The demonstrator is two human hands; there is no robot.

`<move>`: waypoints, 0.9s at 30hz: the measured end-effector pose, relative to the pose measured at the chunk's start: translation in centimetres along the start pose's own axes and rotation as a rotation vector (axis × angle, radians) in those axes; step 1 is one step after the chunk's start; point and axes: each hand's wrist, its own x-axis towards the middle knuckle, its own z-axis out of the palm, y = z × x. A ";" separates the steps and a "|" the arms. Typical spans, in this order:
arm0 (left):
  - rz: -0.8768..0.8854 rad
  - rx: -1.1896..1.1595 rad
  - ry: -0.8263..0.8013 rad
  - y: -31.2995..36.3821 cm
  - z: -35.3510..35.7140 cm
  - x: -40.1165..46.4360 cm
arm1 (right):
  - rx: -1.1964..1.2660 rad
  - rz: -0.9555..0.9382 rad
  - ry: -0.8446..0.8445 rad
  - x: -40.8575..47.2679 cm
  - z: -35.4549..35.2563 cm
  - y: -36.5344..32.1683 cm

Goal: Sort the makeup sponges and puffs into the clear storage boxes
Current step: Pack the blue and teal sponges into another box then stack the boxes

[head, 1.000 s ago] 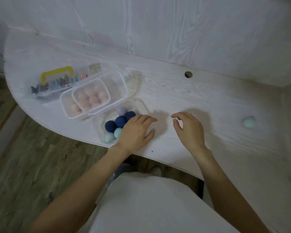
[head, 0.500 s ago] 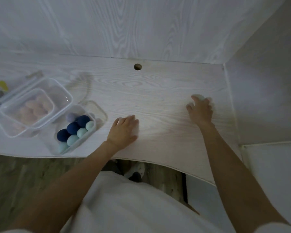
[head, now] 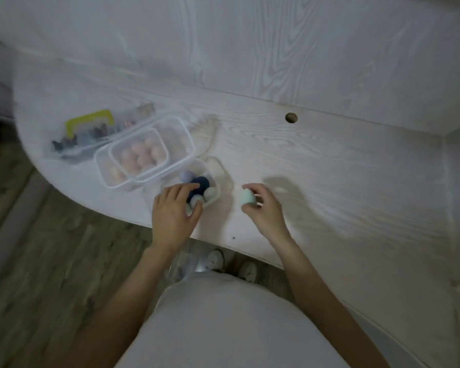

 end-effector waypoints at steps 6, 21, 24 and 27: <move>-0.165 0.100 -0.207 -6.7 -1.2 -3.0 | -0.159 -0.219 -0.127 2.5 7.2 -4.1; -0.104 0.077 -0.345 -9.2 0.5 -1.6 | -1.254 -0.946 -0.546 9.2 14.4 -6.3; -0.071 0.036 -0.319 -9.2 0.3 -1.6 | -1.576 -0.761 -0.611 9.4 14.9 -6.5; -0.047 0.026 -0.325 -9.2 -0.3 -1.4 | -1.597 -0.714 -0.615 9.1 15.2 -7.3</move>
